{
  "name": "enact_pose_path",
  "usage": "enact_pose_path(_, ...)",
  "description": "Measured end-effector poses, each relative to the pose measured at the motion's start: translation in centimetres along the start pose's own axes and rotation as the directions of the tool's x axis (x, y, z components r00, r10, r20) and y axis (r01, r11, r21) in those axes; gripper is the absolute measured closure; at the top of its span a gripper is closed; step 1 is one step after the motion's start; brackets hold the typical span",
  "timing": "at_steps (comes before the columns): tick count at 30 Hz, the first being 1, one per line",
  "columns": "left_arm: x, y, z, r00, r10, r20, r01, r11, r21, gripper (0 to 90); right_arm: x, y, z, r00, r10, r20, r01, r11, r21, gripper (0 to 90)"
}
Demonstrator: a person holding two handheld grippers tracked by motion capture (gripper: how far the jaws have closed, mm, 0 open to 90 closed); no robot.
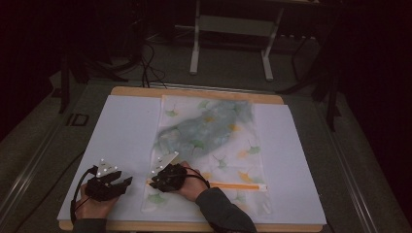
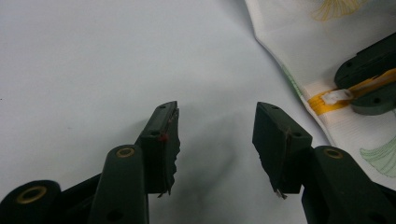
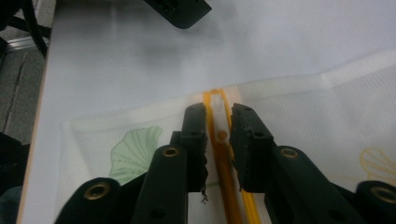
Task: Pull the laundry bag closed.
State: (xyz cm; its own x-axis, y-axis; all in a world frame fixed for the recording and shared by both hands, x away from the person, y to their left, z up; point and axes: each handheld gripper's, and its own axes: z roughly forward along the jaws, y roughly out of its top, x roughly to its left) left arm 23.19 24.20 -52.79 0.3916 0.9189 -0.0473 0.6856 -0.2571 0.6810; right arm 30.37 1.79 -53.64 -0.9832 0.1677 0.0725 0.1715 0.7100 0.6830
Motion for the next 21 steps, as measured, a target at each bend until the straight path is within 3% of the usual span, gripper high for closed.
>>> enact_pose_path(11,-0.13,0.07,-0.05,0.9999,0.008,0.012,-0.008,1.0000,0.001,50.8,0.03,0.34,0.53,1.0000,-0.001,-0.008,0.001,1.000,0.006,83.0)
enact_pose_path(21,-0.44,0.21,-0.38,0.9991,0.014,0.040,-0.014,0.9999,-0.003,51.0,-0.21,0.35,-0.08,1.0000,-0.003,0.008,0.003,1.000,0.009,86.0)
